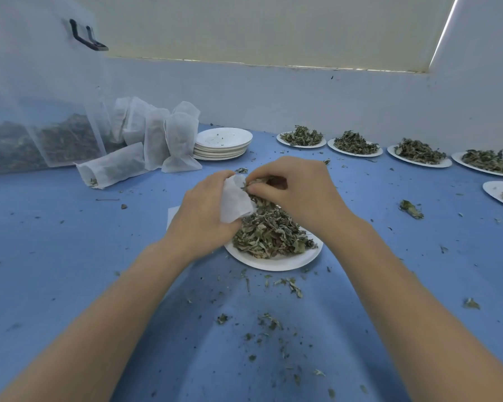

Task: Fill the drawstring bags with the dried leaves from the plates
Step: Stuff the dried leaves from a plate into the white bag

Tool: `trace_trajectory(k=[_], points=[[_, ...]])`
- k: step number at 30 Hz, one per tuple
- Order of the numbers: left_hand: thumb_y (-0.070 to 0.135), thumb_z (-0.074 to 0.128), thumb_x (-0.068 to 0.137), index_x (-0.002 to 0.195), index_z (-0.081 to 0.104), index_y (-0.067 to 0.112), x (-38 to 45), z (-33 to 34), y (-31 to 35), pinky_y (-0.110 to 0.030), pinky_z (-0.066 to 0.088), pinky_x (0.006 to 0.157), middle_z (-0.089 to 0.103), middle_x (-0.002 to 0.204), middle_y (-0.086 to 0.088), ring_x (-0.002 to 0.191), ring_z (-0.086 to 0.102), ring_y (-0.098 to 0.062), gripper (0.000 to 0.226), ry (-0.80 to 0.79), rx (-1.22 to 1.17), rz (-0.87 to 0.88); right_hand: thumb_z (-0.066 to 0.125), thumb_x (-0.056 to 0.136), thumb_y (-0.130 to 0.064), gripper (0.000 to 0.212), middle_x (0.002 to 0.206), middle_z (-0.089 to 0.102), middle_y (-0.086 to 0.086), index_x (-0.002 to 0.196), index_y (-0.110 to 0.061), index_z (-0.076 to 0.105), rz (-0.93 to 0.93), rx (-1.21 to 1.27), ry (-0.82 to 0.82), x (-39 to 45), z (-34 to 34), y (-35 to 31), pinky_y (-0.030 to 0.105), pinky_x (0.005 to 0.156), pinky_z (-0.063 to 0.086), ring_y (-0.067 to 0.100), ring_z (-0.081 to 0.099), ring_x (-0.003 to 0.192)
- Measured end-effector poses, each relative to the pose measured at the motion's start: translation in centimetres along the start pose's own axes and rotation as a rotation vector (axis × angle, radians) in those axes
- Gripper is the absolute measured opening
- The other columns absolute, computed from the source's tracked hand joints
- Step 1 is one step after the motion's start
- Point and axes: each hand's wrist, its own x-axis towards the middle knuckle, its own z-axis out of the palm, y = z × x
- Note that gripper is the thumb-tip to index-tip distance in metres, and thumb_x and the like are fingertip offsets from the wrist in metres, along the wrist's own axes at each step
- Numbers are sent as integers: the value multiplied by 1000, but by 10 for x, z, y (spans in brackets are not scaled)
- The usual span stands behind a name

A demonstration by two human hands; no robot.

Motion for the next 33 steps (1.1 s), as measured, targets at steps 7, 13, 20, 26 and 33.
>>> trace_trajectory(k=[7,13,20,26,33], points=[[28,70,73,132,43,14,-3,0,3,-38,37,95,55,121,-5,110,48,-24,66,-19,43,91,64,87,-16,30,102,71,-13,112,-32,68,51,133,-321,-3,-7,-4,8,82,45,-6,62,92],[27,71,73,132,43,16,-4,1,4,-36,38,94,54,123,-2,111,48,-21,66,-28,12,76,62,82,-1,35,97,72,-12,103,-28,70,67,253,-346,-4,-15,-3,10,80,49,-5,65,90],[28,71,72,126,48,14,-5,3,7,-30,38,82,56,107,4,101,54,-20,60,-12,-43,78,64,72,-3,33,68,68,-18,85,-29,51,86,220,-187,-6,3,-4,4,54,37,-7,51,53],[30,71,69,124,50,20,-6,-1,2,-30,37,87,55,114,8,106,52,-18,60,12,-34,59,72,80,-25,21,85,72,-13,97,-30,61,130,283,-231,-2,-23,5,14,71,43,-6,60,68],[24,72,67,120,52,19,-6,-4,-2,-17,29,77,49,106,15,100,48,-11,57,14,-15,72,74,69,-52,48,106,57,-18,113,-43,57,264,-154,-598,-4,-33,12,14,65,37,-8,52,88]])
